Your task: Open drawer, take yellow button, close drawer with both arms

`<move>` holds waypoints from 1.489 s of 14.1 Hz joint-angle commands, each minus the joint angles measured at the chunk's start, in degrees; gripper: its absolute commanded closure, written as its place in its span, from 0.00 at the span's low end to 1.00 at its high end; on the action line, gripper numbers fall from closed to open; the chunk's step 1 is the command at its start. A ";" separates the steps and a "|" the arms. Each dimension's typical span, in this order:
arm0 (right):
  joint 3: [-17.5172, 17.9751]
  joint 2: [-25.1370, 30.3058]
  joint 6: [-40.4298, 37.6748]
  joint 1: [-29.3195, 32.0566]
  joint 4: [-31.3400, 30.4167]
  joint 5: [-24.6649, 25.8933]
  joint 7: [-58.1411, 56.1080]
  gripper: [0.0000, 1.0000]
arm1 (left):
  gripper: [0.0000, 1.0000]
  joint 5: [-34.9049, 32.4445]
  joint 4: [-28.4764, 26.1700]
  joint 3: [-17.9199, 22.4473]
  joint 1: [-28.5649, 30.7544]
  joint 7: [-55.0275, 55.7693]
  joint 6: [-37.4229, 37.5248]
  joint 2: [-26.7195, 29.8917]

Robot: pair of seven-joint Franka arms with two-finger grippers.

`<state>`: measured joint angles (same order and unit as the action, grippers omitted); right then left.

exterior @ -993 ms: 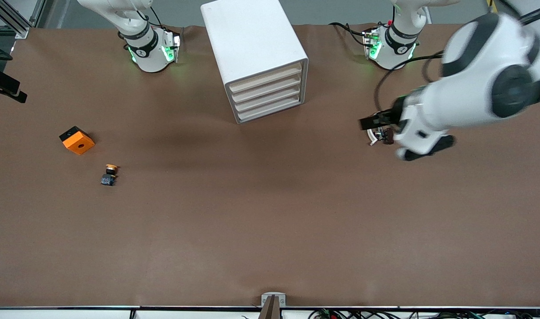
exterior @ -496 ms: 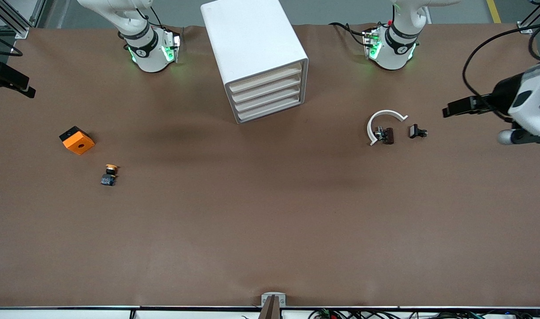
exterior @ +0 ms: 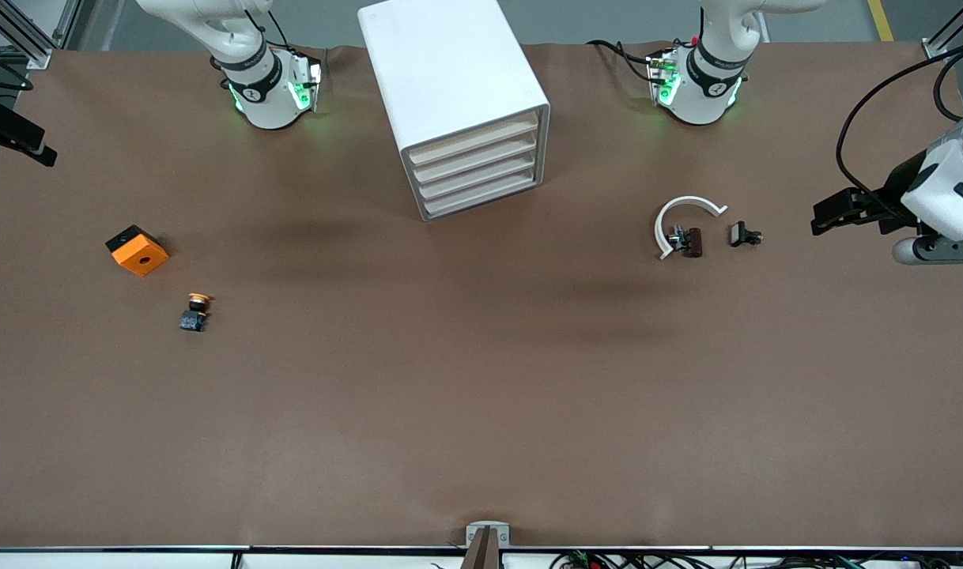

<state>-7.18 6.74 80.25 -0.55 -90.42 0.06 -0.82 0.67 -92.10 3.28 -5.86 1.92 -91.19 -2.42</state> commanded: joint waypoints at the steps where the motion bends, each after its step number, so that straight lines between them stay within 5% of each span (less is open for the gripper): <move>1: 1.80 2.32 0.70 1.95 -2.12 -0.85 -0.67 0.00 | 0.00 -1.29 -4.49 0.15 -0.37 -1.75 -2.76 4.44; 12: 2.43 3.46 1.23 1.96 -2.12 -0.85 -0.85 0.00 | 0.00 -0.76 2.80 -0.03 -1.25 -1.48 -1.44 2.52; 21: 2.34 3.81 0.35 1.87 -2.21 -0.94 -2.08 0.00 | 0.00 0.56 3.77 -0.21 -1.34 -1.31 -1.18 1.81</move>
<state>-5.33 8.74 80.68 0.58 -91.22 0.02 -1.97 1.30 -89.75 3.05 -7.06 1.02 -92.83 -0.13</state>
